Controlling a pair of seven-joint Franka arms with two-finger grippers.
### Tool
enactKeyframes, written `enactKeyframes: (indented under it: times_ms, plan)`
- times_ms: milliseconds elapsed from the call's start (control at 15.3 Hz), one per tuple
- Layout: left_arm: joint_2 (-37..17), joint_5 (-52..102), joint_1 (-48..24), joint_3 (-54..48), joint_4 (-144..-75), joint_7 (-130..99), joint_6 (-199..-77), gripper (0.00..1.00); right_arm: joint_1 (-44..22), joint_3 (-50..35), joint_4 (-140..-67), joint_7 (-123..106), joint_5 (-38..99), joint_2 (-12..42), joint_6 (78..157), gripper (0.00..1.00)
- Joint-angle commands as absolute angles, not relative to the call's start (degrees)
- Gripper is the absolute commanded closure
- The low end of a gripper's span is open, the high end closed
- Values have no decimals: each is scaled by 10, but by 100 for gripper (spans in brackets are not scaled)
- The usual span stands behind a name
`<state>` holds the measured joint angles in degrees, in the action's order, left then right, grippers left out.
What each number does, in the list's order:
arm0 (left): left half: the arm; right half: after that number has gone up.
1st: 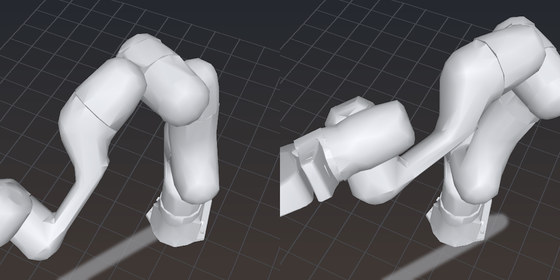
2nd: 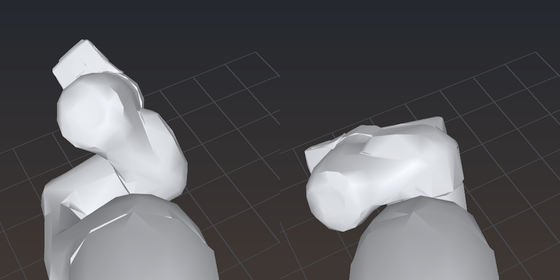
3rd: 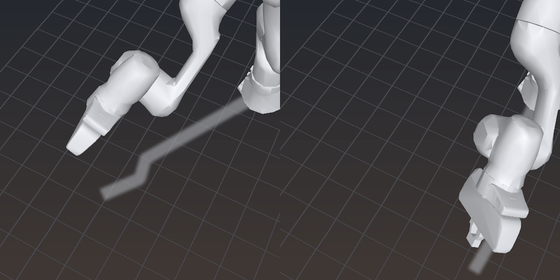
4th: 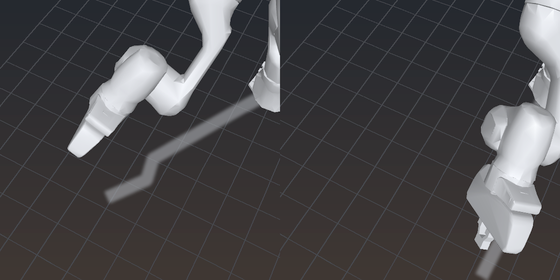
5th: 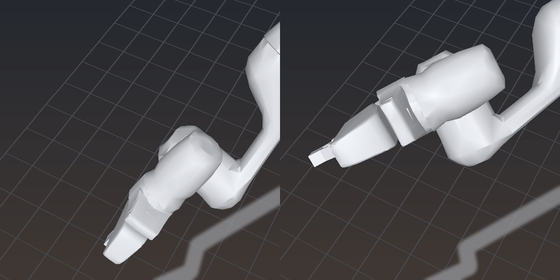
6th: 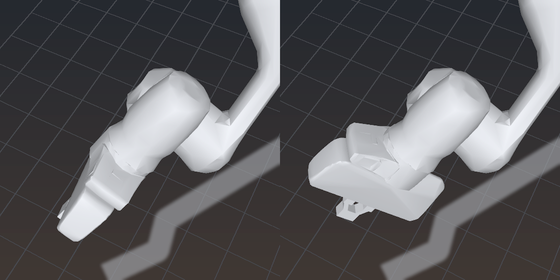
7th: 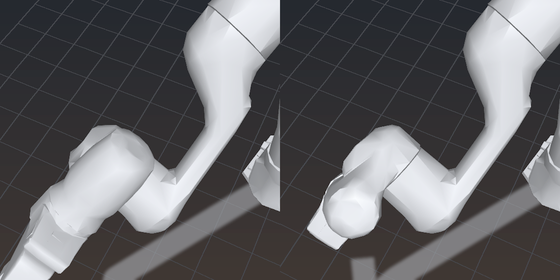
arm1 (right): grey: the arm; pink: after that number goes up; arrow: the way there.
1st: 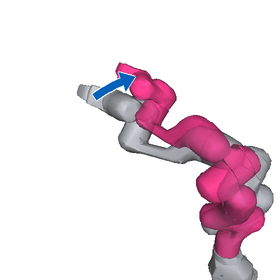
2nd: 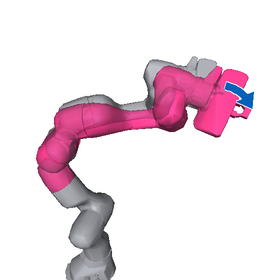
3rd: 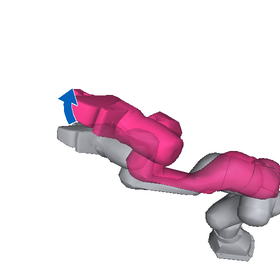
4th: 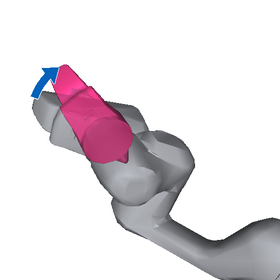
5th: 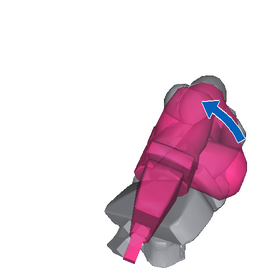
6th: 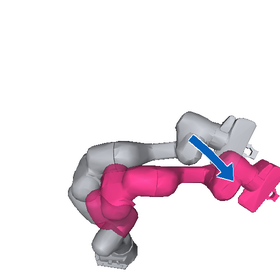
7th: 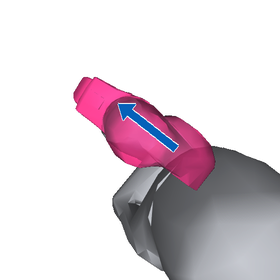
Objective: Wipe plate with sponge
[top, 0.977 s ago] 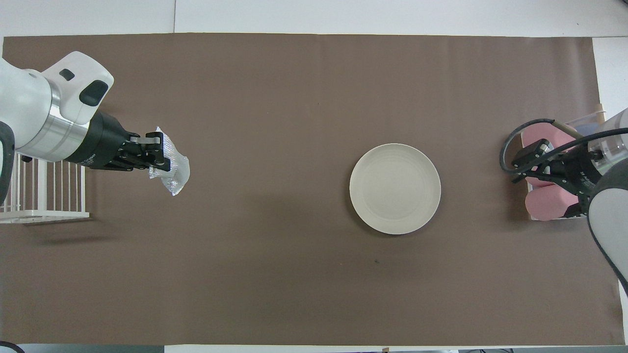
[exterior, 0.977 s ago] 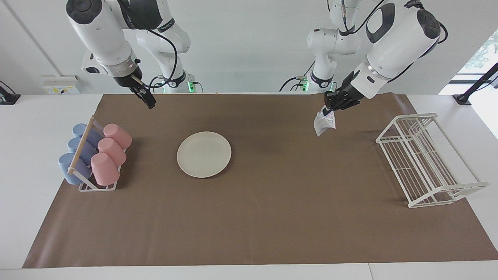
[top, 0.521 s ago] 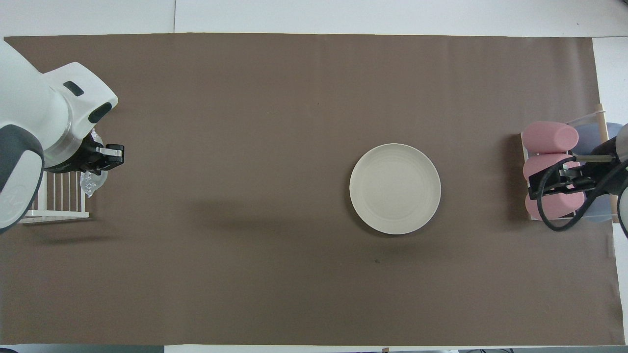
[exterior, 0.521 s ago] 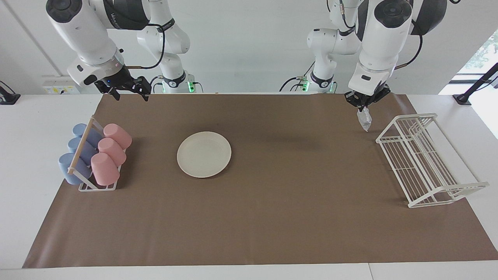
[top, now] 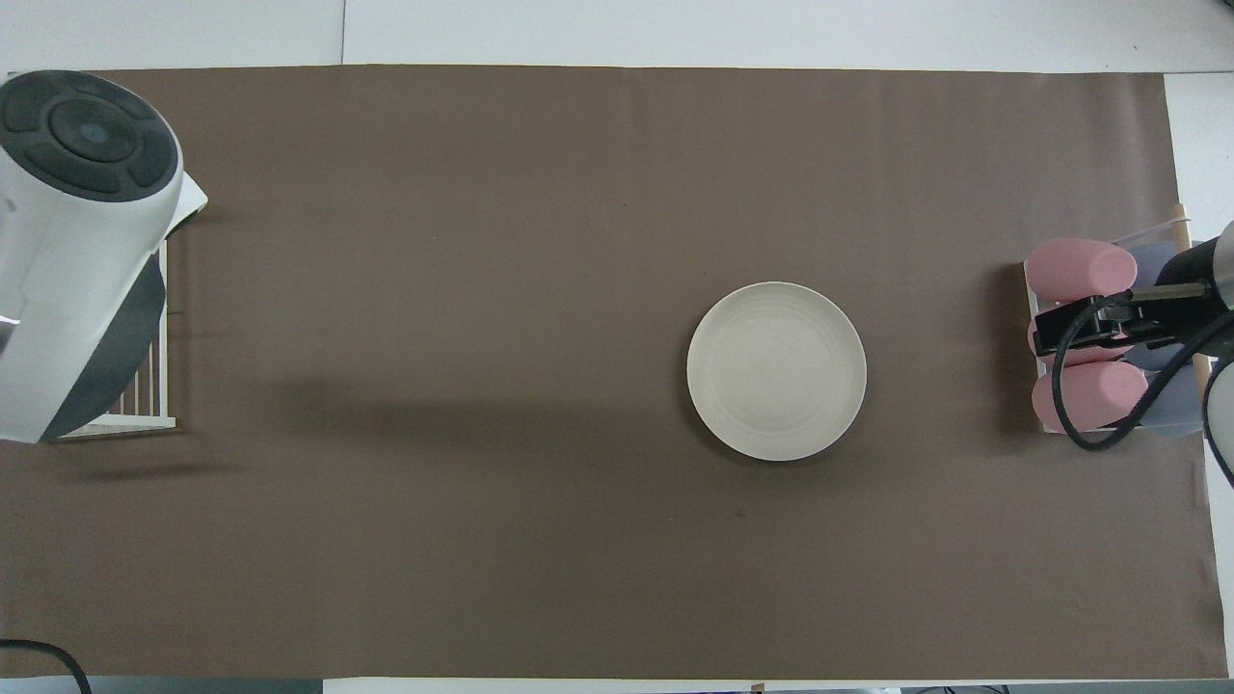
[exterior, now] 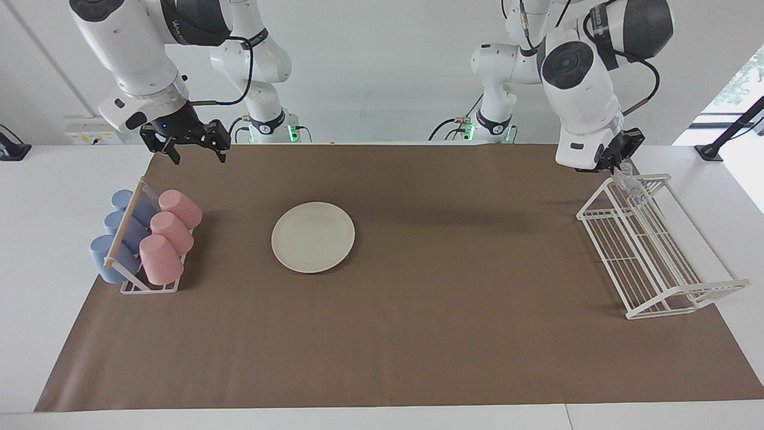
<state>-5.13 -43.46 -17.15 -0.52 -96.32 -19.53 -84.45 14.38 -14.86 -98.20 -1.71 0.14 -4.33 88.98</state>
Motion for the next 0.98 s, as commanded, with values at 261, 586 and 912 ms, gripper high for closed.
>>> enactKeyframes:
  times_ms: [261, 586, 912]
  plan:
    - [-143, -595, -148, -5, -1009, -211, -917, 100, 27, -53, -994, -33, 3, -50, 905, 0]
    - [-147, -602, -119, -6, -1031, -243, -966, 100, -17, 1, -993, -37, -11, -36, 907, 0]
    - [-138, -602, -111, -5, -1070, -265, -1001, 100, -63, 53, -993, -43, -11, -37, 904, 0]
